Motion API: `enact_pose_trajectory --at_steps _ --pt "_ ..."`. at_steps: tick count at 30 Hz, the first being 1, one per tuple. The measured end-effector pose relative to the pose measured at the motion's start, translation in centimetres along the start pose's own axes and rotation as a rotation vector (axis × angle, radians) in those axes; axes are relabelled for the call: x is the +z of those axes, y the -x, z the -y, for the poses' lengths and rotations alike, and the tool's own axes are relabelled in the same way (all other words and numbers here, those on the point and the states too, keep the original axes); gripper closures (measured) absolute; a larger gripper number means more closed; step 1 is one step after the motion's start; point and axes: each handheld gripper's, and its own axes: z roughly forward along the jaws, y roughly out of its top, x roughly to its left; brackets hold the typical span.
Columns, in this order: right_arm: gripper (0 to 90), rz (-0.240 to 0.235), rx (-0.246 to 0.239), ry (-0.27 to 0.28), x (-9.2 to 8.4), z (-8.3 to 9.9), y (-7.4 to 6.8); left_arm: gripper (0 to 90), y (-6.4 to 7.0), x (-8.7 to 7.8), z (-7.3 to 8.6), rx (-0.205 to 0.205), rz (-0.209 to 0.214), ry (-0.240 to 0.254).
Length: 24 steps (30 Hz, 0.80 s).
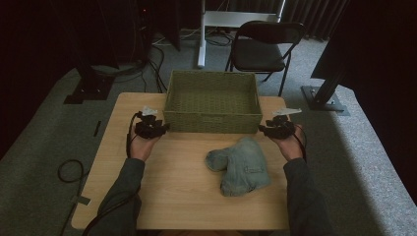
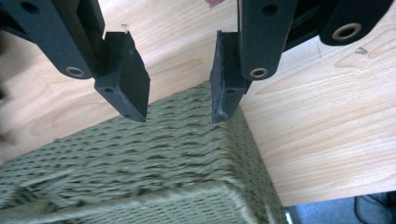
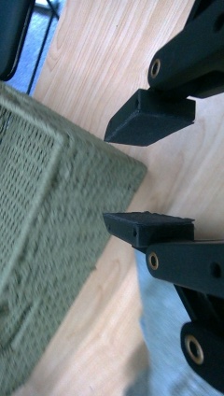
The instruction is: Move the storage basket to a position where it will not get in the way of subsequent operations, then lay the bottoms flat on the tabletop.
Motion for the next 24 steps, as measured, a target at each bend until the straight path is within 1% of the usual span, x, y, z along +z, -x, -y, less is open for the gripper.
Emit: enact_pose_trajectory --at_steps 1,2,5,7,9,11,15,17,18,20,22,24 --pt "54.7 -0.017 -0.012 0.01 -0.6 0.5 -0.5 56.9 0.2 -0.2 0.0 0.003 0.006 0.006" --pt "54.7 -0.019 -0.016 0.012 -0.9 0.8 -0.7 56.5 0.4 -0.4 0.0 0.012 0.011 0.006" --pt "54.7 -0.015 -0.025 0.025 -1.7 1.7 -1.4 55.6 1.0 -0.7 0.2 0.036 0.02 0.002" --pt "53.9 -0.011 -0.036 0.026 -2.1 2.3 -1.8 55.4 1.5 -0.8 0.3 0.049 0.027 -0.014" --pt "53.4 -0.002 -0.036 0.031 -2.6 3.0 -2.2 55.3 2.3 -0.9 0.5 0.069 0.036 -0.024" --pt "52.3 -0.006 -0.039 0.039 -3.1 3.5 -2.6 54.9 3.1 -1.0 0.6 0.093 0.048 -0.029" --pt "49.3 0.009 -0.051 0.051 -4.2 4.2 -3.5 54.0 4.6 -1.1 0.4 0.134 0.08 -0.025" --pt "48.2 0.009 -0.052 0.059 -4.7 4.5 -3.8 53.7 5.3 -1.1 0.2 0.147 0.092 -0.022" --pt "48.1 0.011 -0.052 0.066 -4.9 4.6 -3.8 53.6 5.7 -1.1 0.1 0.149 0.106 -0.019" --pt "47.7 0.009 -0.036 0.074 -5.3 4.9 -3.8 53.3 6.4 -1.2 -0.1 0.152 0.121 -0.02" --pt "47.3 0.008 -0.025 0.073 -5.4 5.2 -3.8 53.0 7.2 -1.3 -0.3 0.172 0.136 -0.018" --pt "46.9 0.008 -0.024 0.069 -5.5 5.5 -3.8 52.7 8.0 -1.5 -0.6 0.196 0.155 -0.014"
